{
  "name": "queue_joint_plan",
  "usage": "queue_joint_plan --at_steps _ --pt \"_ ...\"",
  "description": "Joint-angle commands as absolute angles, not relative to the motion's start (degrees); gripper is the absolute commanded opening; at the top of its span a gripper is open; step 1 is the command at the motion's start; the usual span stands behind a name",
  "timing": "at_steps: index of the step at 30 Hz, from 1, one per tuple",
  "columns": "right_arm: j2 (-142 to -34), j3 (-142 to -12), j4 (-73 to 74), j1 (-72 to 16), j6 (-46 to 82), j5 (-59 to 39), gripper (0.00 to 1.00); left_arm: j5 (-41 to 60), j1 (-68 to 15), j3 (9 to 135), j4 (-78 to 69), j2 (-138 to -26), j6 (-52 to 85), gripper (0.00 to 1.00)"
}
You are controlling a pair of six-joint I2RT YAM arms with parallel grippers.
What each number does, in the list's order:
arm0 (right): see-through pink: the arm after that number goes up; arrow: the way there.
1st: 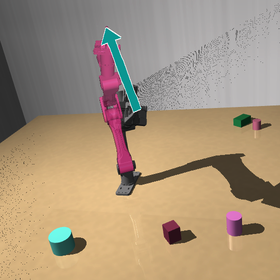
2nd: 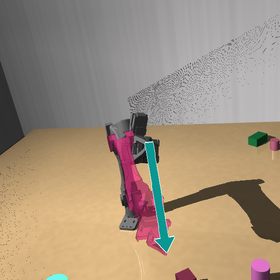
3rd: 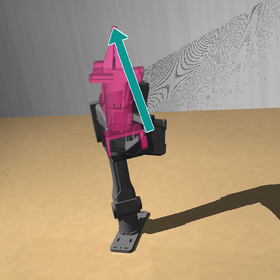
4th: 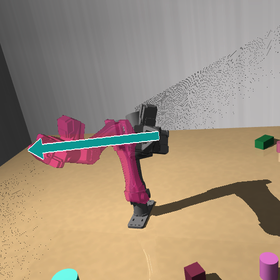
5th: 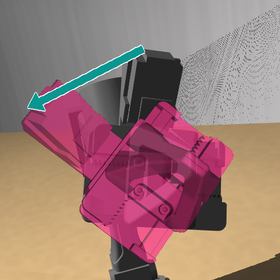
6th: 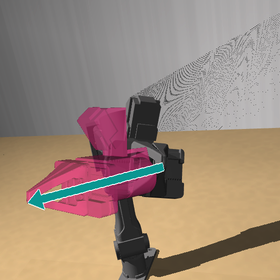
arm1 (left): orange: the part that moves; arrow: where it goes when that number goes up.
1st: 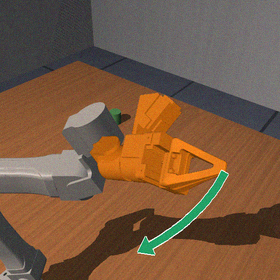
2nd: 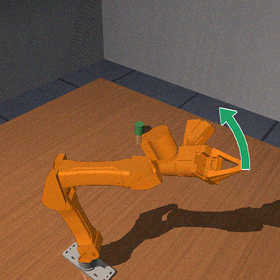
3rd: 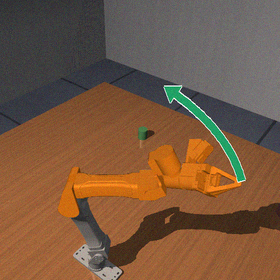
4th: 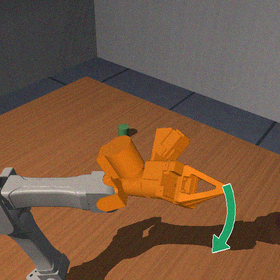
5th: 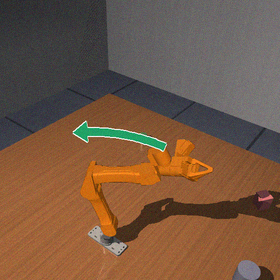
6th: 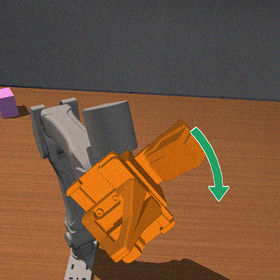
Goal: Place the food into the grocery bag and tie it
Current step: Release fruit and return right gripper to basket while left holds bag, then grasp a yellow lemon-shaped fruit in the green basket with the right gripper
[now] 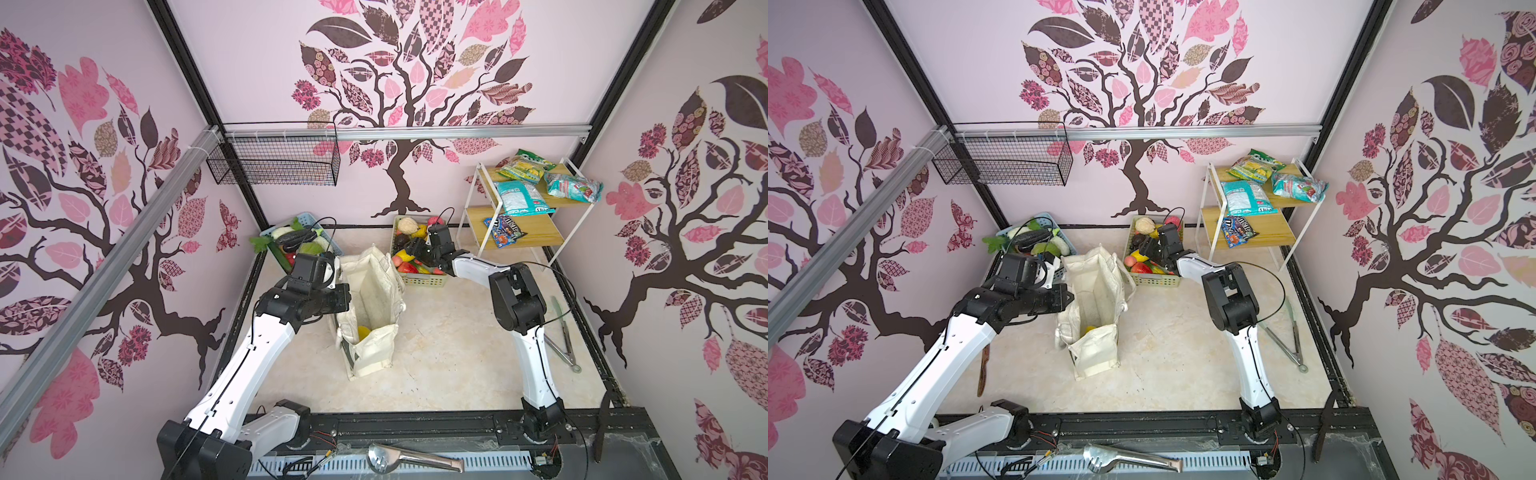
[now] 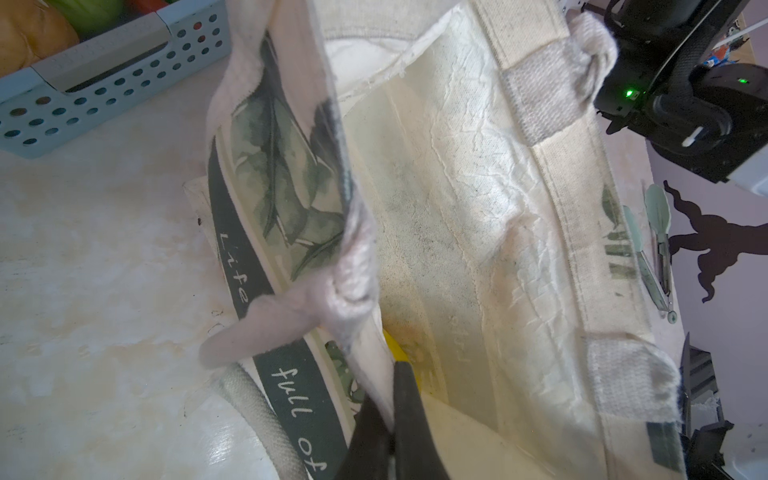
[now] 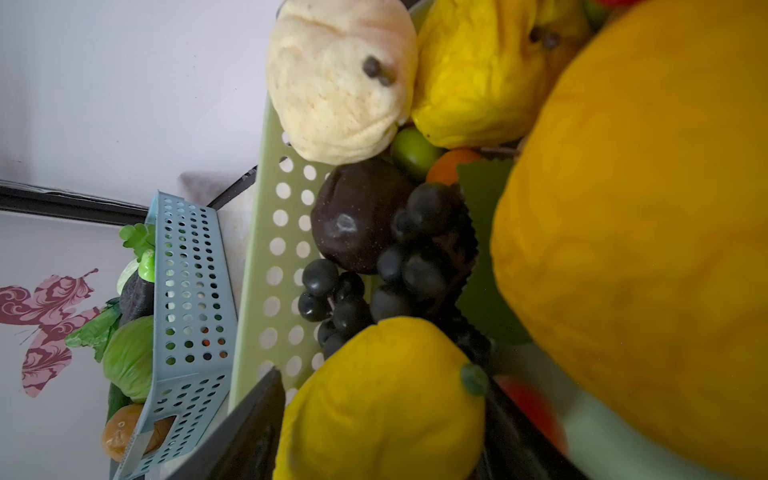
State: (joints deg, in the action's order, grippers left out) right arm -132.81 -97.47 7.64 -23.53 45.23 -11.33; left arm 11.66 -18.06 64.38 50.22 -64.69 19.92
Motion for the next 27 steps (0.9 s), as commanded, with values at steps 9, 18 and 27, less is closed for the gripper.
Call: queue_joint_plan --at_steps 9,18,27 --pt "-132.3 -95.3 11.3 -23.4 46.0 -10.4 0.51 11.2 -18.5 62.9 51.6 -64.4 20.3 0.0" --pt "-122.8 -89.9 12.8 -23.3 40.7 -5.4 0.46 12.3 -18.5 63.2 50.5 -65.0 20.7 0.0" --pt "-116.3 -87.1 12.8 -23.3 34.6 -2.7 0.45 12.1 -18.5 64.5 50.6 -65.4 20.3 0.0"
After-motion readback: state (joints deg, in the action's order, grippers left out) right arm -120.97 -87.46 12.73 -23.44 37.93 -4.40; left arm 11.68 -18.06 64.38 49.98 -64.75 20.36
